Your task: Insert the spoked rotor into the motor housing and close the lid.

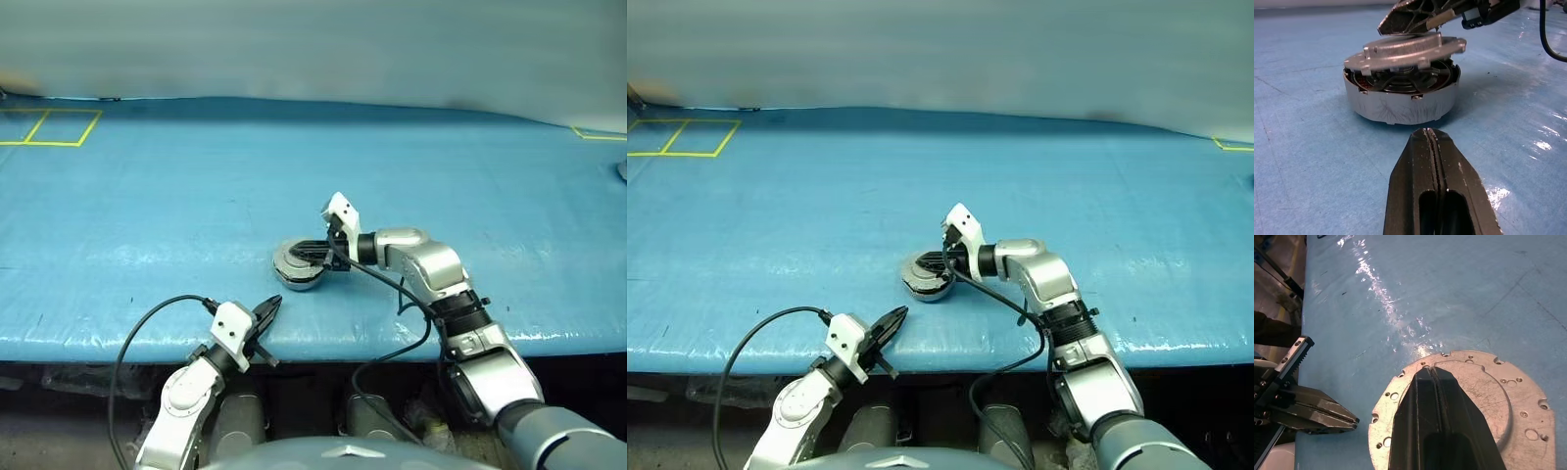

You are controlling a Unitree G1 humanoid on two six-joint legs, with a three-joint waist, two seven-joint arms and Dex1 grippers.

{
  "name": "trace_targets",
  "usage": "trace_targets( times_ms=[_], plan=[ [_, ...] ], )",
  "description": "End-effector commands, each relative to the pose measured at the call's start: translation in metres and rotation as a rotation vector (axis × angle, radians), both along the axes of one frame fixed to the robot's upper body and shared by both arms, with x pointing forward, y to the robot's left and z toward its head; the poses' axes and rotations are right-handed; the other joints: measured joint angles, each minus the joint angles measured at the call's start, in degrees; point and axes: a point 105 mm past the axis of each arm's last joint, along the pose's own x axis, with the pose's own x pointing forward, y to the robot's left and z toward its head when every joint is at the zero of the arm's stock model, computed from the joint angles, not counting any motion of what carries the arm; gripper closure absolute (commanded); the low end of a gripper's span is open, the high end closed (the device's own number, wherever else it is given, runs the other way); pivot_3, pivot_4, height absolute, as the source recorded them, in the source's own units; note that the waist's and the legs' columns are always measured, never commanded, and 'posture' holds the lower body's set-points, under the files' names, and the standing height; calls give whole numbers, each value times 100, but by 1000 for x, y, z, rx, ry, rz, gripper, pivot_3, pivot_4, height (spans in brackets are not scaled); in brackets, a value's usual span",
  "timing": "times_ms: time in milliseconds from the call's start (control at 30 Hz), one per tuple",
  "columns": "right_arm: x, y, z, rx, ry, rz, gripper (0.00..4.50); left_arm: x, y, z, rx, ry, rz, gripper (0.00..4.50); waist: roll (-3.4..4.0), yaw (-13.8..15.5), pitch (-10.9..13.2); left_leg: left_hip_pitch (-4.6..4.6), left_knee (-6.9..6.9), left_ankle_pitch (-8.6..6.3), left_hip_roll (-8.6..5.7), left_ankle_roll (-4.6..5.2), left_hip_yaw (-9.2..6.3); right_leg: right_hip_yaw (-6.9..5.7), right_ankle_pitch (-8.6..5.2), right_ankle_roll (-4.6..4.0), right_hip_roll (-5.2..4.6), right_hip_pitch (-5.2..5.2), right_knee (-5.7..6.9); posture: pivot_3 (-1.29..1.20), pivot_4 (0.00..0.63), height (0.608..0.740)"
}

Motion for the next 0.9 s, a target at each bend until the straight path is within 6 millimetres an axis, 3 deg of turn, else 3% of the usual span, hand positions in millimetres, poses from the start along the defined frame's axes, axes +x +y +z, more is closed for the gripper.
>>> trace_targets(
  times_ms=[33, 267, 400, 500, 833, 900],
  plan=[
    [-4, 4, 7, 23, -64, -56, 4500, 4, -1, 8, -10, -40, 8, 4476, 0, 0, 0, 0, -1, -1, 0, -2, -1, -1, -1, -1, 0, 0, -1, 0, 150, 740],
    [-23, 6, 25, 88, -270, -236, 4500, 16, 9, 21, -3, -99, 77, 4476, 0, 9, 0, -5, -5, -2, -1, -5, -2, -3, -2, 1, 0, -3, -3, 0, 150, 740],
    [-24, -2, 32, 91, -294, -378, 4500, 19, 14, 22, -8, -100, 98, 4476, 0, 1, 0, -5, -5, -2, -1, -5, -1, -3, -2, 3, 0, -3, -5, 0, 150, 740],
    [-25, -5, 29, 18, -359, -405, 3538, 19, 15, 20, -1, -92, 96, 4500, -1, 8, 0, -4, -5, -2, 1, -6, -2, -8, -3, 3, 0, -3, -5, 0, 150, 740],
    [-24, 1, 16, -49, -310, -314, 217, 22, 17, 23, 0, -103, 99, 4500, 0, 1, 0, -6, -11, -2, 1, -6, -2, -9, -3, 1, 0, -6, -10, 0, 150, 740],
    [-24, 4, 13, -71, -319, -271, 16, 21, 19, 24, -4, -102, 105, 4500, -1, 0, 1, -6, -11, -2, 0, -6, -2, -9, -4, 1, 0, -5, -12, 0, 150, 740]
  ],
)
